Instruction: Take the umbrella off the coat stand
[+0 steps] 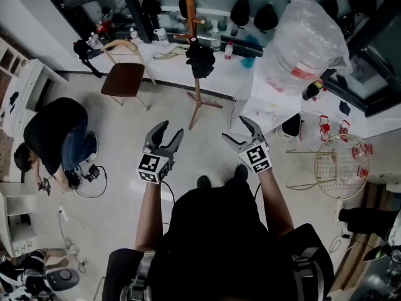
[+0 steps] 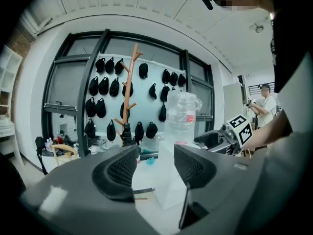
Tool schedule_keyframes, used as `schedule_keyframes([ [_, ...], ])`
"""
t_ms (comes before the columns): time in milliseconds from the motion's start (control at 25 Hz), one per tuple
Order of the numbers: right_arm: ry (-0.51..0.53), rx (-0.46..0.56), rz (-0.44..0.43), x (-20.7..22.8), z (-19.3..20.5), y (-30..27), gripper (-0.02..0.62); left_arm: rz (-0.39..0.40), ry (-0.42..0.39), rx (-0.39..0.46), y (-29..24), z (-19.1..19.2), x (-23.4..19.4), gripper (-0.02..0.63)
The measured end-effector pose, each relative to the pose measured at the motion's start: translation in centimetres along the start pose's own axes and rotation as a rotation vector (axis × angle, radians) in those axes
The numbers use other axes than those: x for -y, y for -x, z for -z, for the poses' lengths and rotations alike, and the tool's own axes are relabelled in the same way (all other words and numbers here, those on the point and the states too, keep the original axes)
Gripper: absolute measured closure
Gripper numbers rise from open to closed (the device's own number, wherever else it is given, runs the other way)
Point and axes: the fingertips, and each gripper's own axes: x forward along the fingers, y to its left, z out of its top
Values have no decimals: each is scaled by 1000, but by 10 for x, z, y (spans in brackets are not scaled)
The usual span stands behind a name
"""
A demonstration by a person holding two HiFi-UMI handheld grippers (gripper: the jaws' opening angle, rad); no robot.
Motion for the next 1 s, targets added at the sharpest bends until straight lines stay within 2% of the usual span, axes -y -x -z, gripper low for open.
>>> schedule_keyframes([
  [200,-5,-3,10,-3,1,-2,212,1,5,-9,1,5,-1,302],
  [360,-4,-1,23,-5,-2,-4,192,12,6,-4,4,6,-2,275],
  [760,-6,-18,17,-3,3,-10,181,9,14,-27,-3,12,-6,262],
  [1000,8,-22,-14,16,5,-25,181,-30,39,-6,-21,7,-13,253],
])
